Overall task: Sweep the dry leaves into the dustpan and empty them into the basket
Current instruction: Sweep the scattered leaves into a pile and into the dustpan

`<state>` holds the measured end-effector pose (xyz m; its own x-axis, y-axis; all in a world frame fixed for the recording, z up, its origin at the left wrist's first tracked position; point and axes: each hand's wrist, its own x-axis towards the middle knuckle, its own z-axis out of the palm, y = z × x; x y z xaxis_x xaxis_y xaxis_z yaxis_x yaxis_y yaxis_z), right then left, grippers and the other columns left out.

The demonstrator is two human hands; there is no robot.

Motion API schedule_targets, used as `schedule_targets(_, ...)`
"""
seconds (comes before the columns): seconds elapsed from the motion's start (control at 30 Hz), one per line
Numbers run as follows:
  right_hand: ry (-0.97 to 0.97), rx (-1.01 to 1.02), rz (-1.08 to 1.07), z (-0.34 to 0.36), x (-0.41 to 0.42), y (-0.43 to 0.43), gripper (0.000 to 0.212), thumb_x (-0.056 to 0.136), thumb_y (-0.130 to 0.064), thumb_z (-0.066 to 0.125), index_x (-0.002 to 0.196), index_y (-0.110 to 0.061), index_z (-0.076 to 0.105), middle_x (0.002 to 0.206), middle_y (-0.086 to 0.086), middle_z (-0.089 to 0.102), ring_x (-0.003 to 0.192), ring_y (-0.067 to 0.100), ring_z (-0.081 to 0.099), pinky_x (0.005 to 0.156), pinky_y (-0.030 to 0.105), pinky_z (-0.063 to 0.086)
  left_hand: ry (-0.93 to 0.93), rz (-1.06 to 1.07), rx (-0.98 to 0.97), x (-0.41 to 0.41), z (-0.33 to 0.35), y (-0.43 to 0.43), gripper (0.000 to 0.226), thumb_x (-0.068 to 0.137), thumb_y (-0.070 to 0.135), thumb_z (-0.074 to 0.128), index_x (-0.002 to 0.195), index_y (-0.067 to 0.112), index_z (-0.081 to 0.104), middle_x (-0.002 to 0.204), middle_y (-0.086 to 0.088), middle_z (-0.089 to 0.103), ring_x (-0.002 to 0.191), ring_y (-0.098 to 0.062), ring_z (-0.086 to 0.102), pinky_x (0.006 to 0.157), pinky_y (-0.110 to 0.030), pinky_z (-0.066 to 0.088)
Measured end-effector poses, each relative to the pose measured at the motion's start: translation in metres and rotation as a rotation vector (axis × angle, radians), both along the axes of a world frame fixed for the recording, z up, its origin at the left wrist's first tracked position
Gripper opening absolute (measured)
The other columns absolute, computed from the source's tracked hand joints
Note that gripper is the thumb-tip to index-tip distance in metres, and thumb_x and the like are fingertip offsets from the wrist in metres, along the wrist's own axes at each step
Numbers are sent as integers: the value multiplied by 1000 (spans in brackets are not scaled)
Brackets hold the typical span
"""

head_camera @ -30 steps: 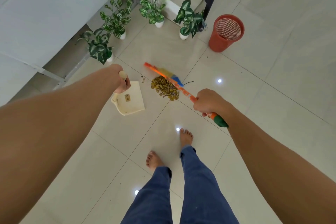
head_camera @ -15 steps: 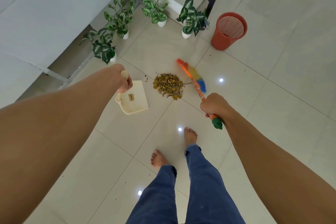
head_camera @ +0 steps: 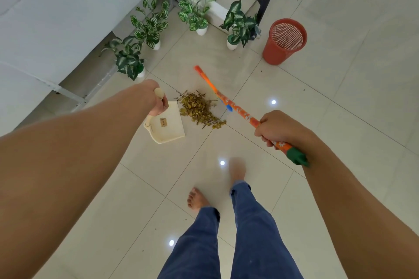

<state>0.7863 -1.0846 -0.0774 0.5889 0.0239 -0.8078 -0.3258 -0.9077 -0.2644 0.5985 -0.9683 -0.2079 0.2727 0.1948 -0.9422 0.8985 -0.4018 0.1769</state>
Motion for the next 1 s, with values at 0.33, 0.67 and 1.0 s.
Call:
schedule_targets(0.33,25,-39,306,-43,0,46,11,84,-11,53,76,-3,56,51,4,61,30,11,53,41,19,41,3,22,12,-5,-10,5,55,114,14,22,164,2,1,170,-16,8,159,-28,19,130,-31,21)
schedule_targets(0.67,22,68,153,-16,-29,36,11,80,-7,52,89,-6,58,57,7,63,33,11,54,37,16,39,2,16,33,-10,-20,7,55,114,12,23,164,0,4,170,-17,10,159,-28,20,130,-31,22)
schedule_targets(1.0,264,370,-175,-33,-41,56,10,86,-7,56,95,-5,60,57,4,53,35,9,43,34,17,35,-17,-40,15,-12,-29,3,55,114,14,23,164,0,4,170,-16,10,158,-28,20,129,-31,22)
